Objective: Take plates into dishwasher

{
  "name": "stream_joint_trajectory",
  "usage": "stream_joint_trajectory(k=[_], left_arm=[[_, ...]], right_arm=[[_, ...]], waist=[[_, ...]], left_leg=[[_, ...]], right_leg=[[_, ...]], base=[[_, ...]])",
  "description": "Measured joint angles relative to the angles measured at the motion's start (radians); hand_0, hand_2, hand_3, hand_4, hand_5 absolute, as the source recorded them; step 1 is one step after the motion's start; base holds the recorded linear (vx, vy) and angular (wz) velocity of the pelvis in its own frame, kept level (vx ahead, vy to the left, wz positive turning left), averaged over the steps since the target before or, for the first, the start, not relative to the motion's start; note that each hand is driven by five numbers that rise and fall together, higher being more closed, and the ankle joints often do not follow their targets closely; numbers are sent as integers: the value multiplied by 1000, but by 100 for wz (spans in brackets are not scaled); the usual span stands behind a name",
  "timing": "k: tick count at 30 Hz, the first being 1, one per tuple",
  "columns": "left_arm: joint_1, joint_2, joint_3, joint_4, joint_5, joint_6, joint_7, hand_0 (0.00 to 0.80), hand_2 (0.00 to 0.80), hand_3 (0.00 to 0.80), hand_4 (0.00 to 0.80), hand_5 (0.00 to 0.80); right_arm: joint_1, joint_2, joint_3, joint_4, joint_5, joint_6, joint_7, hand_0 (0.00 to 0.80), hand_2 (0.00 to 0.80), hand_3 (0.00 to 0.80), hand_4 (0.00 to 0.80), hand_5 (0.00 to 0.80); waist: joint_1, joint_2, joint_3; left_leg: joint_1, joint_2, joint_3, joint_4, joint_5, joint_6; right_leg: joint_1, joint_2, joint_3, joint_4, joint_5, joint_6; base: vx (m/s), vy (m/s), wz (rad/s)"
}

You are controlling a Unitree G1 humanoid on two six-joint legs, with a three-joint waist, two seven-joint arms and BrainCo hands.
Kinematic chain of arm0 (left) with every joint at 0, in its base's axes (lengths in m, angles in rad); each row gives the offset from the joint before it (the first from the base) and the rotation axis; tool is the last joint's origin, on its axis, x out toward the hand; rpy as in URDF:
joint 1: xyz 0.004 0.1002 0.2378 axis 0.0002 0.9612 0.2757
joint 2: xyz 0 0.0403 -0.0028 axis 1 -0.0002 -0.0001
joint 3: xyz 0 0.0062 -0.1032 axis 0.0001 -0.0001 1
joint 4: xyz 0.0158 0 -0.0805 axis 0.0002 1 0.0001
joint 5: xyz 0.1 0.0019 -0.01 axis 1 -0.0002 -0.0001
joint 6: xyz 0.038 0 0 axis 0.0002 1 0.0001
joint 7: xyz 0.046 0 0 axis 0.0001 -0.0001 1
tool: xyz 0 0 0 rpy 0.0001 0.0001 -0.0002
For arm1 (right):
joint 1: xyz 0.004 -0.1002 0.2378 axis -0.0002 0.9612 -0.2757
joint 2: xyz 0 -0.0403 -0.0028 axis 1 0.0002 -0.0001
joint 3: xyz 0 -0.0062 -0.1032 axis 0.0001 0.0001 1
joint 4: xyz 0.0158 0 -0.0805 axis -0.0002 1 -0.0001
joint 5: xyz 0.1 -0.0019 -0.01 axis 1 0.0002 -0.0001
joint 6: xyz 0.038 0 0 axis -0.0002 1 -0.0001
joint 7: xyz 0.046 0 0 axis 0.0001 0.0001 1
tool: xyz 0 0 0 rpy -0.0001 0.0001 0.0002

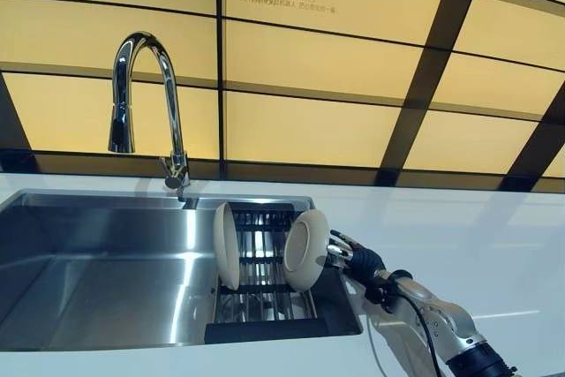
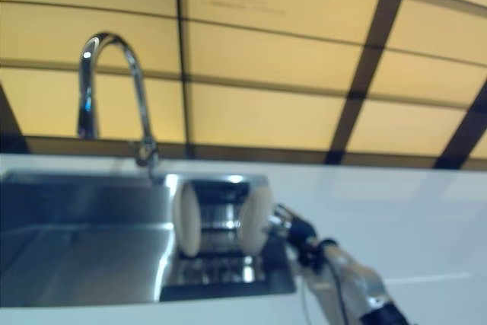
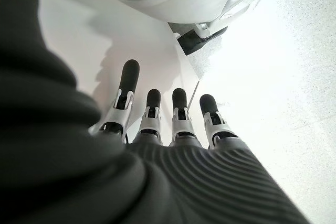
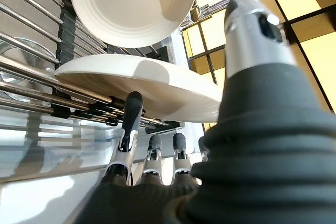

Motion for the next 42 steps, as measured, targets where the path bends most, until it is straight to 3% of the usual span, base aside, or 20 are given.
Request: stream_joint_trajectory(k=[36, 42], left_arm=[[2, -8, -1, -1, 9, 8, 0, 0, 0, 0, 0, 0], [2, -8, -12, -3, 9, 9, 0, 0, 0, 0, 0, 0]], right_arm=[[6, 40, -4, 74, -61, -72, 82, 0, 0, 0, 0, 0], [11, 55, -12, 109, -68, -110, 112, 0, 0, 0, 0, 0]], waist=[[0, 7, -10], [0, 8, -10]], left_leg=[[2, 1, -2, 0, 0, 0], [5, 1, -3, 0, 0, 0]], right_leg=[[4, 0, -3, 0, 0, 0], [8, 0, -4, 0, 0, 0]], base=[[0, 0, 0], [0, 0, 0]])
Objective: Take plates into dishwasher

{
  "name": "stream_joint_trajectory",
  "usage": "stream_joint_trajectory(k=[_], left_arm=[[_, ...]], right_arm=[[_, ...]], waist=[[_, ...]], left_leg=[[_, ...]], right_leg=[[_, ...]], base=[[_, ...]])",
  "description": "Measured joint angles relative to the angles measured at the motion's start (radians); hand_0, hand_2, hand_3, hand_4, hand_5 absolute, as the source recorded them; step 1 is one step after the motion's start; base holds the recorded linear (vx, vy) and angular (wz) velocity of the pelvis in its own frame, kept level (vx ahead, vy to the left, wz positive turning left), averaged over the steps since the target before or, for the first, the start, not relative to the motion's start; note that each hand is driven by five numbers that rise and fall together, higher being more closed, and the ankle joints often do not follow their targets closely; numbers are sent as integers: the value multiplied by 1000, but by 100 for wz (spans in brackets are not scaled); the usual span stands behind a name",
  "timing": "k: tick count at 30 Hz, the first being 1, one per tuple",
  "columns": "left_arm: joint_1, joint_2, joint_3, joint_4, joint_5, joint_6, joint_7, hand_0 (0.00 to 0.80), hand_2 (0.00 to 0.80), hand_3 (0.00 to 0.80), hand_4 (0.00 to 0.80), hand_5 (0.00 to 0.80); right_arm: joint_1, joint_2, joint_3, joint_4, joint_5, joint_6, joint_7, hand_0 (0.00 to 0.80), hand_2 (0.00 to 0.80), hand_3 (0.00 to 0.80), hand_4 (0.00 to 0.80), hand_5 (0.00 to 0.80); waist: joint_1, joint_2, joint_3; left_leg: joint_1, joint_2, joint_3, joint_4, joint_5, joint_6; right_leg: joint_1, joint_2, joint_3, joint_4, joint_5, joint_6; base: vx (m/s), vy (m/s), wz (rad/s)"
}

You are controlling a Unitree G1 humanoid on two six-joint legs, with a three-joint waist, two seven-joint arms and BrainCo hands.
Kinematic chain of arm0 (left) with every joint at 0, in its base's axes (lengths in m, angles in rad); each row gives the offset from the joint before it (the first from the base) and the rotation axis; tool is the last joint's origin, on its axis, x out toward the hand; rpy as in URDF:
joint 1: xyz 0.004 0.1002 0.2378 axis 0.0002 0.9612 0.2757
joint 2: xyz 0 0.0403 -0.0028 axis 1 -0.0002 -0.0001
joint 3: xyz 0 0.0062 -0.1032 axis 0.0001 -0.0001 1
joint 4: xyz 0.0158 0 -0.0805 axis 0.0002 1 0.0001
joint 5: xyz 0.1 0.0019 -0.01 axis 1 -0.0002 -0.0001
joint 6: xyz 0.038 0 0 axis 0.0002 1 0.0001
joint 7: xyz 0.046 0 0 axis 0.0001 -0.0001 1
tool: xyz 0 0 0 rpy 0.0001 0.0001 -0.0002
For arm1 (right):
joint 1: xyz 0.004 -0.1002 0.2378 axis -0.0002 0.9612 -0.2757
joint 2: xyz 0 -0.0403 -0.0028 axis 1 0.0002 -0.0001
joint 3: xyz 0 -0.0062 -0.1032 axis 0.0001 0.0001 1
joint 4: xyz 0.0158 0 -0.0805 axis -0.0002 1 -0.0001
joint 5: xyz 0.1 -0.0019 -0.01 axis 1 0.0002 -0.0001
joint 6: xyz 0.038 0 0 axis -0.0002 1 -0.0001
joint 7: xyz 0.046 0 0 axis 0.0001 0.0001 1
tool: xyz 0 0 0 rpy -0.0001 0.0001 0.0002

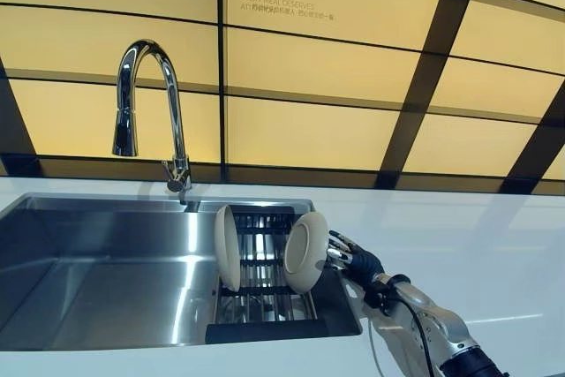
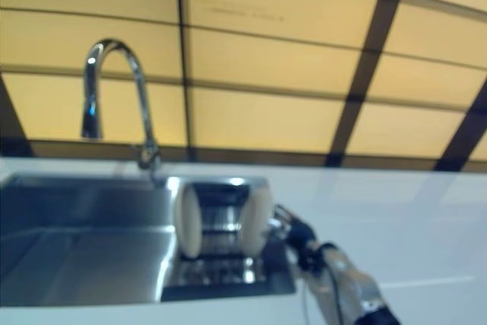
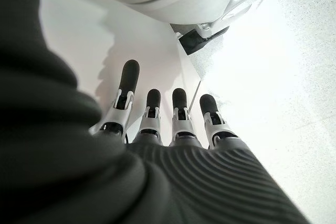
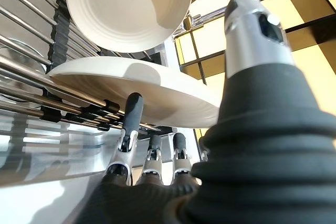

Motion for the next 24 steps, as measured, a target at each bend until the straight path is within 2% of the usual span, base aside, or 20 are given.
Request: stream_joint_trajectory(k=[12, 24], left_arm=[[1, -1, -5, -4, 0, 3, 0, 0, 0, 0, 0, 0], [6, -1, -6, -14, 0, 20, 0, 0, 0, 0, 0, 0]], right_arm=[[20, 28, -17, 49, -29, -61, 54, 0, 0, 0, 0, 0], [23, 36, -25, 75, -62, -78, 99, 0, 0, 0, 0, 0]], waist=[[1, 2, -2], [0, 2, -9]], left_leg=[[6, 0, -1, 0, 0, 0], [9, 0, -2, 0, 0, 0]], right_leg=[[6, 0, -1, 0, 0, -1], [10, 0, -3, 0, -2, -3]], base=[[0, 0, 0], [0, 0, 0]])
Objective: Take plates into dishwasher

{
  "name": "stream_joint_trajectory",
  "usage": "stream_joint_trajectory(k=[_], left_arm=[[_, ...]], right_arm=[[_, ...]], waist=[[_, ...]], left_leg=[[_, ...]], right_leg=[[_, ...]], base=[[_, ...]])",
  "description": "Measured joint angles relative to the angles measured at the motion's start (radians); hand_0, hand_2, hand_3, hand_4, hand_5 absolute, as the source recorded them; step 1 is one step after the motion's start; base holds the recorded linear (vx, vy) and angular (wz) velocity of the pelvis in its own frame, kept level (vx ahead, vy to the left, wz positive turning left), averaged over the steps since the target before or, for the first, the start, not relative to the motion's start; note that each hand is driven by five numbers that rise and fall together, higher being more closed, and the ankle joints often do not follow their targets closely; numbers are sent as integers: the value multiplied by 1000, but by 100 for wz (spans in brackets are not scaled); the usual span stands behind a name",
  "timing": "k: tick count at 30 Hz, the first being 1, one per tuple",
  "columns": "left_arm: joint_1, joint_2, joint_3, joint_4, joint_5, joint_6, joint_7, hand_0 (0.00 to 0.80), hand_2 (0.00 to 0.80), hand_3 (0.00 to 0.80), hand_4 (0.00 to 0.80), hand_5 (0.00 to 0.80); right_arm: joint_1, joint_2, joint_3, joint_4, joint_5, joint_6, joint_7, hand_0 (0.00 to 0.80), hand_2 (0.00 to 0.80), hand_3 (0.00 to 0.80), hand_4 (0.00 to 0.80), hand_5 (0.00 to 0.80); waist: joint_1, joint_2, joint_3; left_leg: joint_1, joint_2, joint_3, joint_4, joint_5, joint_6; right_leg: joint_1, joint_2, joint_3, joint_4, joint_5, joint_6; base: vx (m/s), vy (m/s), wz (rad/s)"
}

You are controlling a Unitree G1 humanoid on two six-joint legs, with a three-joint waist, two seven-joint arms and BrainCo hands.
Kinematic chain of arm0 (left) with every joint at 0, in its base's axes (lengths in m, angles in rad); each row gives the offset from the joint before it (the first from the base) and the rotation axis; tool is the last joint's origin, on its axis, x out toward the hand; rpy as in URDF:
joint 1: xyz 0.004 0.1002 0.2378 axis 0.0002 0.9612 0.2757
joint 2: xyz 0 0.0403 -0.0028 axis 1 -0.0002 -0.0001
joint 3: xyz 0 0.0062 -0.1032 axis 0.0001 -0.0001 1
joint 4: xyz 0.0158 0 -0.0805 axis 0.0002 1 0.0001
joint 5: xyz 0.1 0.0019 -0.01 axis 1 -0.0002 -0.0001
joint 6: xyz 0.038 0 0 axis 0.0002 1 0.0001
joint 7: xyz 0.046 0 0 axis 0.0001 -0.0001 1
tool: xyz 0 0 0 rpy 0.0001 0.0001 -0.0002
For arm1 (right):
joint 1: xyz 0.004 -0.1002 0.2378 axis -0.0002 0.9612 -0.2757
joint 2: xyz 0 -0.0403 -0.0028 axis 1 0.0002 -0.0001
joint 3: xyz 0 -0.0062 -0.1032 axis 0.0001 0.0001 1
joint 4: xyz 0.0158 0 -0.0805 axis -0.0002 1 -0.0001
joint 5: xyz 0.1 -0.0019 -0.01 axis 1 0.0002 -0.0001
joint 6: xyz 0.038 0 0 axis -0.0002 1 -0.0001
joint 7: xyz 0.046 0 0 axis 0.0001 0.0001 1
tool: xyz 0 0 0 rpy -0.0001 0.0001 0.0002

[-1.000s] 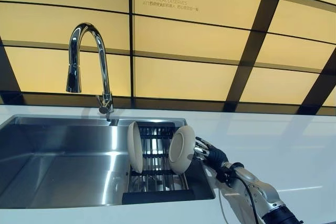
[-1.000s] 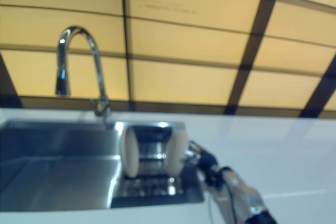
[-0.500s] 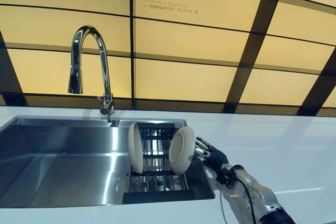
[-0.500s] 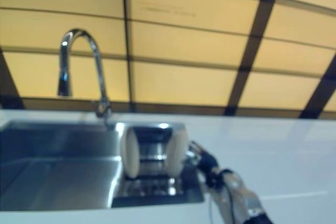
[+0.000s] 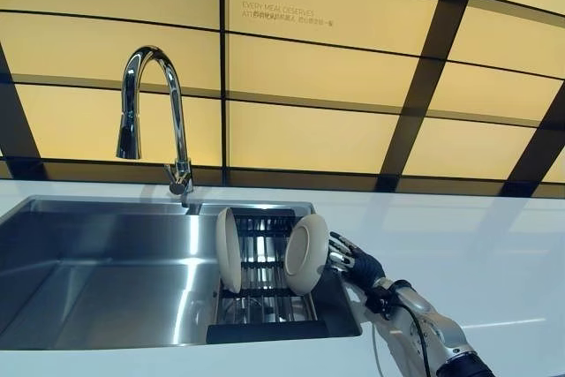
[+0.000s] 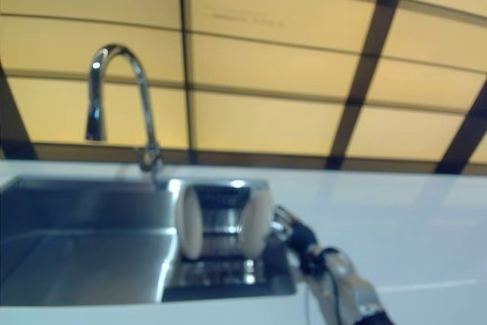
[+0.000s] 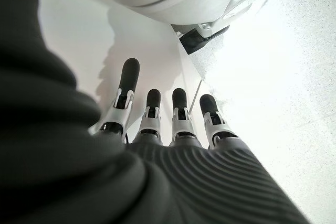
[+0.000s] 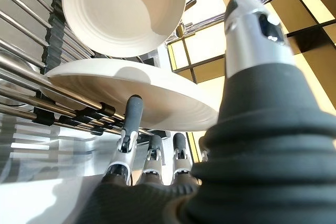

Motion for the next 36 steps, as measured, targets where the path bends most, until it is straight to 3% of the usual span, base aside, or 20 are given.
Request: stream_joint_trajectory(k=[26, 36], left_arm=[[6, -8, -3, -3, 1, 2, 0, 0, 0, 0, 0, 0], [6, -11, -3, -6, 2, 9, 0, 0, 0, 0, 0, 0]], right_arm=[[19, 27, -11, 23, -48, -51, 28, 0, 0, 0, 0, 0], [17, 34, -10, 24, -135, -59, 31, 0, 0, 0, 0, 0]], waist=[[0, 4, -13], [1, 4, -13]], left_leg=[[1, 0, -1, 0, 0, 0], [1, 0, -1, 0, 0, 0]], right_leg=[[2, 0, -1, 0, 0, 0], [7, -1, -1, 0, -1, -1]], base=[[0, 0, 0], [0, 0, 0]])
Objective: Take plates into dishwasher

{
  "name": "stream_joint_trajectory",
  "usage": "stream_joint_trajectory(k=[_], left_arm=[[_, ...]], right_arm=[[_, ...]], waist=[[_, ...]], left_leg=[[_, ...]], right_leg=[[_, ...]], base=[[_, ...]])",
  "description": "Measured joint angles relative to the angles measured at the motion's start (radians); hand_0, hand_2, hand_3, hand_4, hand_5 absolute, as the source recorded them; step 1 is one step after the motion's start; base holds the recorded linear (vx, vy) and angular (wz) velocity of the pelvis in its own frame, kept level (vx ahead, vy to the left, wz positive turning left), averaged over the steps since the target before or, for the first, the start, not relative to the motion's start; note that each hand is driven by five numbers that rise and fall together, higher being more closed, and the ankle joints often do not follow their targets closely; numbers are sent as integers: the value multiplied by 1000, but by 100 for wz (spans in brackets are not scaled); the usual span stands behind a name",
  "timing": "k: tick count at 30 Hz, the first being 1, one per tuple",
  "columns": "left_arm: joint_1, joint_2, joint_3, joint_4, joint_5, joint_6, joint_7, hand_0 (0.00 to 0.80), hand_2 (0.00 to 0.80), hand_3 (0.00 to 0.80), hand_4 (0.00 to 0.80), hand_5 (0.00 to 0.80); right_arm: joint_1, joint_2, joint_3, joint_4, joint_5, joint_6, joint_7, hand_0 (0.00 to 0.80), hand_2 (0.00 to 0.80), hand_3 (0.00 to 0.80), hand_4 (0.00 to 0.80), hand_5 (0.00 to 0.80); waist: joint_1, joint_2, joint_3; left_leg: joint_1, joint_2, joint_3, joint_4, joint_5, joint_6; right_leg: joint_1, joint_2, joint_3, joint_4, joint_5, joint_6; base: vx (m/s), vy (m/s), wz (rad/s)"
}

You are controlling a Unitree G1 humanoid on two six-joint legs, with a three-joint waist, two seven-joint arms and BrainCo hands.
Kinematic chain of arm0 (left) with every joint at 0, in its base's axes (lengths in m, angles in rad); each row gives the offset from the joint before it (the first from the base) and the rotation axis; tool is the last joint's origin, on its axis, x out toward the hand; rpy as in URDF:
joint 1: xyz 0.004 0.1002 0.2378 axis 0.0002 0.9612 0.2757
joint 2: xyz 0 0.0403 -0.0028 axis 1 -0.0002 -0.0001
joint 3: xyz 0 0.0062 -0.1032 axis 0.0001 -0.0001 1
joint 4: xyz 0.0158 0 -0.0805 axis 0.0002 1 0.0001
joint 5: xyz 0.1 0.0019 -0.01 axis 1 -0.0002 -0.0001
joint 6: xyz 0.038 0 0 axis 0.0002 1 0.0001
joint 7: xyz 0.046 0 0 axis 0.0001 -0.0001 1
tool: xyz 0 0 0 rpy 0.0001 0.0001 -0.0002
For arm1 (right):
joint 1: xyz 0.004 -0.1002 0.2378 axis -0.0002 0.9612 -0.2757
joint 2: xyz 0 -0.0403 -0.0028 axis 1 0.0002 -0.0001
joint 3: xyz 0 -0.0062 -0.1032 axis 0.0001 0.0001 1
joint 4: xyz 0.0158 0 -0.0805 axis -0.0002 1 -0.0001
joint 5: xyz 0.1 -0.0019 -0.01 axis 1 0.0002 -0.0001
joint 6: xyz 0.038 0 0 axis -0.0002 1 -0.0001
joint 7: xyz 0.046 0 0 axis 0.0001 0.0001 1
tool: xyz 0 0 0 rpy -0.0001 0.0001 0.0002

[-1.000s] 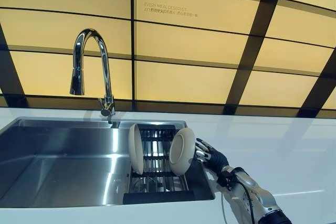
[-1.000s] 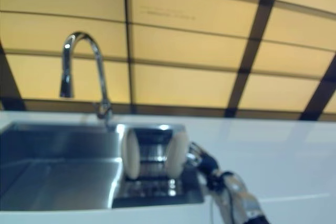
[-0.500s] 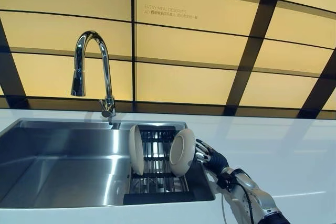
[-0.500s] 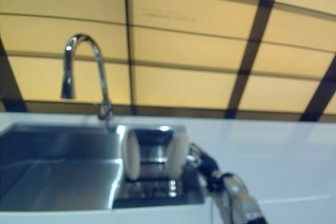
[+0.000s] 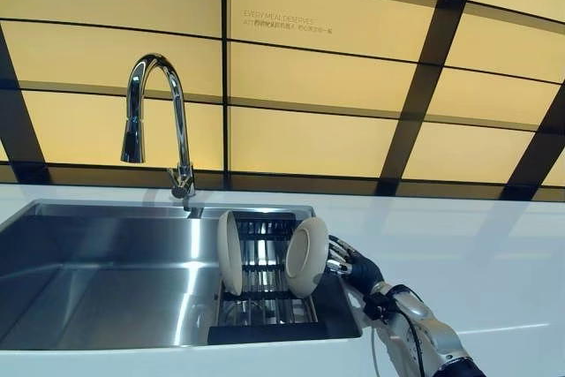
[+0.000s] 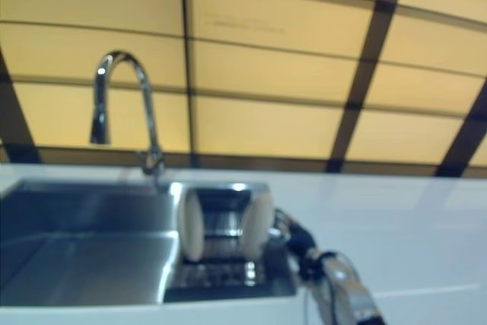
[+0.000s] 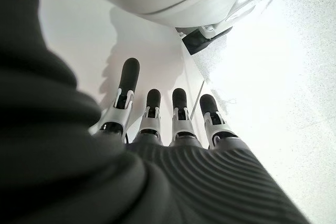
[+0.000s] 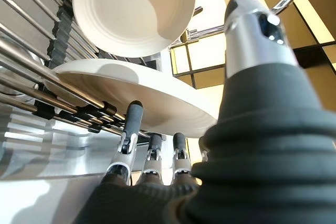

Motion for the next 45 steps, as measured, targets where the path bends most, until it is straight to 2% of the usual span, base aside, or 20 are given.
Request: stream_joint_trajectory(k=[19, 45], left_arm=[[0, -1, 1, 0, 19, 4, 0, 0, 0, 0, 0, 0], [-4, 1, 1, -2, 27, 9, -1, 0, 0, 0, 0, 0]], right_arm=[[-11, 0, 4, 23, -65, -6, 23, 0, 0, 0, 0, 0], [-31, 0, -7, 59, -66, -7, 78, 0, 0, 0, 0, 0]], waist=[[2, -9, -6], [1, -19, 0]], left_leg=[[-1, 0, 0, 0, 0, 0], [-1, 0, 0, 0, 0, 0]], right_leg=[[0, 0, -2, 0, 0, 0], [0, -1, -2, 0, -1, -1]], base=[[0, 0, 0], [0, 0, 0]])
